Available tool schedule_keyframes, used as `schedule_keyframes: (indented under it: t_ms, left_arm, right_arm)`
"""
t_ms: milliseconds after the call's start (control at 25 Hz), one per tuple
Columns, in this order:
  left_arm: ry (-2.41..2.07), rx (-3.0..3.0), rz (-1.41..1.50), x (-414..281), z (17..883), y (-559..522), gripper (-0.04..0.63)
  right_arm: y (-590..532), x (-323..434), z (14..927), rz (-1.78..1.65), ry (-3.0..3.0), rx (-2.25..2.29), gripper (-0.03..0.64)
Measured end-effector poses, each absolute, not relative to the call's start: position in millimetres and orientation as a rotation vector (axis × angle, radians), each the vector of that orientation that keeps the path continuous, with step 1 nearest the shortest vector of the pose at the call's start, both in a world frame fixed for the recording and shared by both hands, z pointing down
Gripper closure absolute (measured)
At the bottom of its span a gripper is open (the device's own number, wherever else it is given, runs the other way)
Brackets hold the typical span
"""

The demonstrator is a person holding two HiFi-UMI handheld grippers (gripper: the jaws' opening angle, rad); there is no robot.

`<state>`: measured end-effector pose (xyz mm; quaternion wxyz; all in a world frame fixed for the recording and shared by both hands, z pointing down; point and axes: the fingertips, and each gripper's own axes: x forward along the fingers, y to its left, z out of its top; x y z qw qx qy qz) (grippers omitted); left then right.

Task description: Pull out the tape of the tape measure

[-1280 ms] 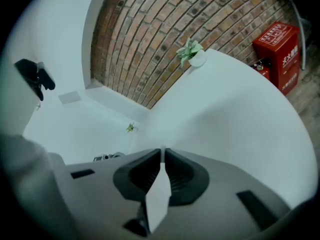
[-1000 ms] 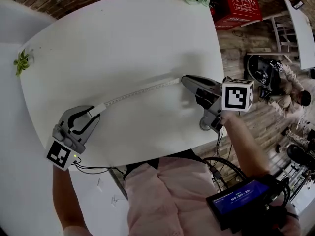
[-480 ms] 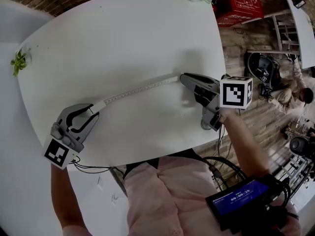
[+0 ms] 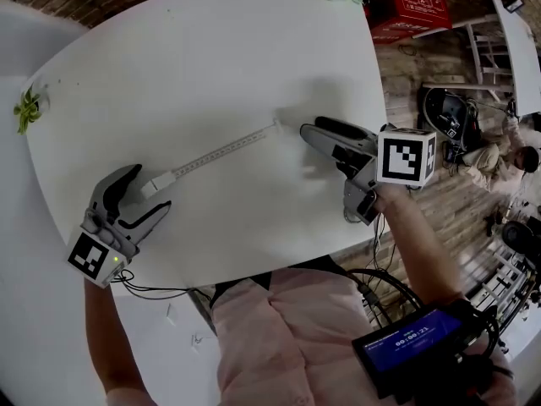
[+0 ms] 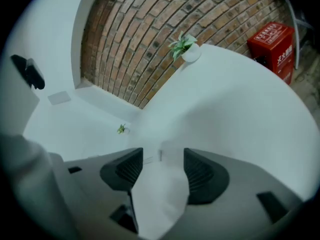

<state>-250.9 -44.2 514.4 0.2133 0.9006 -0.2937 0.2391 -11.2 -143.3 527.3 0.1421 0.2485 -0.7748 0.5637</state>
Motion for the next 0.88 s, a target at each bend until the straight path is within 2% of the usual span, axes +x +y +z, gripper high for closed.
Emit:
schedule_keyframes:
  t_ms: [160, 360, 880]
  left_arm:
    - [-0.877, 2.533, 0.629, -260, 506, -50, 0.235]
    - [-0.919, 2.604, 0.591, -263, 491, -55, 0.235]
    - [-1.018, 2.663, 0.518, -236, 428, -42, 0.268]
  right_arm:
    - [-146, -12, 524, 1.624, -2.261, 0.727, 0.348]
    - [-144, -13, 518, 1.621, -2.28, 0.723, 0.348]
    - [-142, -6, 447, 1.476, -2.403, 0.771, 0.36]
